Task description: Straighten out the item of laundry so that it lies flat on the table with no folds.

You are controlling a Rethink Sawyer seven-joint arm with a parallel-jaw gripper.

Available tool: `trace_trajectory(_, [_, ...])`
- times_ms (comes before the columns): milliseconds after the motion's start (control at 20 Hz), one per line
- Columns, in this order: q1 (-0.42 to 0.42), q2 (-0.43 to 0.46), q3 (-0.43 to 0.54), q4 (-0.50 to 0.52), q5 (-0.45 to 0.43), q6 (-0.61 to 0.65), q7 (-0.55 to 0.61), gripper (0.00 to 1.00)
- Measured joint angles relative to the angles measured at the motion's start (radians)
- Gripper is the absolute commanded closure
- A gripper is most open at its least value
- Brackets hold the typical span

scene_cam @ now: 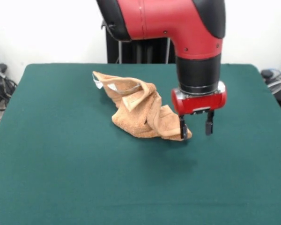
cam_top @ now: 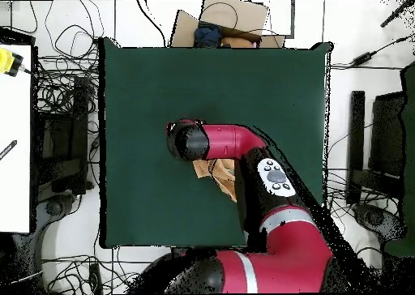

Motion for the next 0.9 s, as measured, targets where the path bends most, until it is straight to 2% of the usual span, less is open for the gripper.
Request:
trace_trajectory(250, [0.049,0.003,-0.023,-0.001,0.0,0.0,0.0,0.0])
trace_trajectory(500, [0.089,0.045,-0.055,-0.007,0.0,0.0,0.0,0.0])
trace_trajectory(900, [0.076,0.093,-0.057,-0.008,-0.029,-0.001,0.0,0.0])
